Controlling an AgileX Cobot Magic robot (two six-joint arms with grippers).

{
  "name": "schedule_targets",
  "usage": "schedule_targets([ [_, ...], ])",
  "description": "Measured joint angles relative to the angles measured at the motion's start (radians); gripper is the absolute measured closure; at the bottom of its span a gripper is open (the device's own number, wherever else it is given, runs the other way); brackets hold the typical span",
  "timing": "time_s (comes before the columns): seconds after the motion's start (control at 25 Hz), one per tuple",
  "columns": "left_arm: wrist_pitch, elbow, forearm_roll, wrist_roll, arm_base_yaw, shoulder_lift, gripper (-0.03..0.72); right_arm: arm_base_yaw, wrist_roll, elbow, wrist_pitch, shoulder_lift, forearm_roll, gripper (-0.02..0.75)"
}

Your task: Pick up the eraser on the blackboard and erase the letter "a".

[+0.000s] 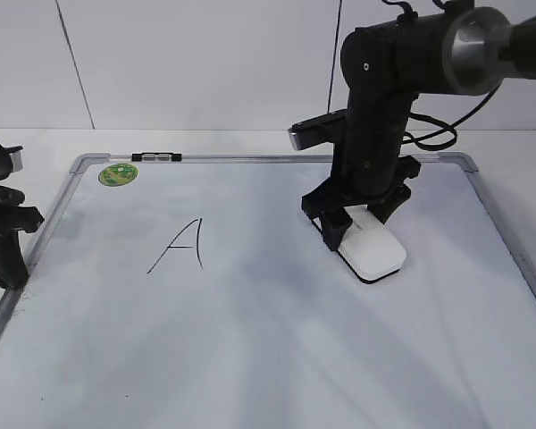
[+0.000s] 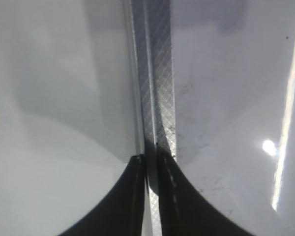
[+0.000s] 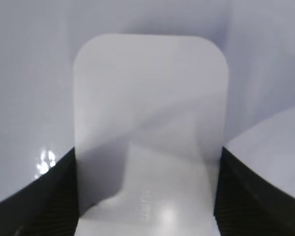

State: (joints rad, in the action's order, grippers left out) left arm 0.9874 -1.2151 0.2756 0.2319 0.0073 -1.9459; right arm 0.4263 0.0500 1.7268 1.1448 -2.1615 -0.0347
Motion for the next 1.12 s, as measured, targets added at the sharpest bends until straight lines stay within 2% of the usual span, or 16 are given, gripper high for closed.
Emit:
schedule_targets([
  [0.32,-0.002,0.0,-0.002,0.0,0.0,0.0,0.642,-0.008,0.0,-0.01,0.065,0.126,-0.027,0.175],
  [0.48,-0.002,0.0,-0.002,0.0,0.0,0.0,0.642,-0.022,-0.002,-0.068,0.071,0.163,-0.037,0.175],
  [0.68,-0.002,0.0,-0.002,0.0,0.0,0.0,0.641,-0.087,-0.025,-0.214,0.057,0.234,-0.037,0.175],
  [0.96,-0.002,0.0,-0.002,0.0,0.0,0.0,0.638,-0.225,-0.05,-0.446,-0.081,0.361,-0.024,0.175],
  [1.12,-0.002,0.0,-0.002,0.0,0.0,0.0,0.638,-0.291,-0.05,-0.516,-0.135,0.387,0.003,0.175],
])
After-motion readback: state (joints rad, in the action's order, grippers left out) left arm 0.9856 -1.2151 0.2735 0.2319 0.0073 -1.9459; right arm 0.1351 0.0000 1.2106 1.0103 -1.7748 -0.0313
